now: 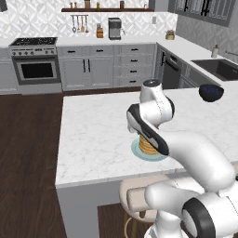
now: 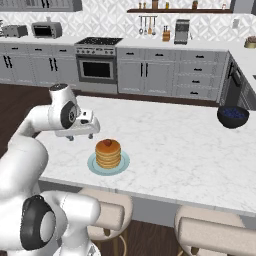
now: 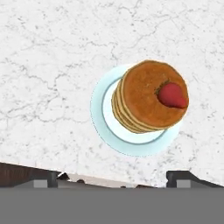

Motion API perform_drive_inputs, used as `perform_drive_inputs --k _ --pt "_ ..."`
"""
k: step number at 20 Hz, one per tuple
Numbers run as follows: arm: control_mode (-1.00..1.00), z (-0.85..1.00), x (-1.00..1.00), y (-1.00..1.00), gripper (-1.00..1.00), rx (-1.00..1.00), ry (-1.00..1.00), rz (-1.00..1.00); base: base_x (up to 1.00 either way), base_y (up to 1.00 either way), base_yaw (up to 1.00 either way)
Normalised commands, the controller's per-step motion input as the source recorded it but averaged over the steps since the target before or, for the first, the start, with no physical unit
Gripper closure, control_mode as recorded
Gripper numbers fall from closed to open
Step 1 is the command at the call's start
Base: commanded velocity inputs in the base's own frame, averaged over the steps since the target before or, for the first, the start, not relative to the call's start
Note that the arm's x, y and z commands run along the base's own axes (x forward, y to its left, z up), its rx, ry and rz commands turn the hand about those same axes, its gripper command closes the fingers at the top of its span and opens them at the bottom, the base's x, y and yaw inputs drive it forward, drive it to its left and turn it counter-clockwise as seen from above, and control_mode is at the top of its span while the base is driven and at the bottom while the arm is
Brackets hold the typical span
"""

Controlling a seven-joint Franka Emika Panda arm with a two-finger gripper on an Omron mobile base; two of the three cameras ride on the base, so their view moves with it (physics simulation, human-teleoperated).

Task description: Take the strawberry from the fridge and place it on top of the pancake, located on the dining counter.

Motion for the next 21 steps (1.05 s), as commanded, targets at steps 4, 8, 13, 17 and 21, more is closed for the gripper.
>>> perform_drive_inputs --k 4,8,13,17,21 --pt "-1.00 0.25 -0.92 1.00 -1.00 -0.03 0.07 0.00 0.00 0.00 0.00" --pt "-1.00 0.16 -0.64 0.68 -1.00 0.03 0.04 0.06 0.00 0.00 0.00" --pt "-1.00 0.00 -0.14 0.70 -1.00 0.05 0.00 0.12 0.00 0.00 0.00" --pt "-1.00 -0.09 0.03 0.85 -1.00 0.00 0.01 0.00 0.00 0.00 0.00" --pt "-1.00 -0.18 0.06 0.15 -1.00 0.00 0.00 0.00 0.00 0.00 0.00"
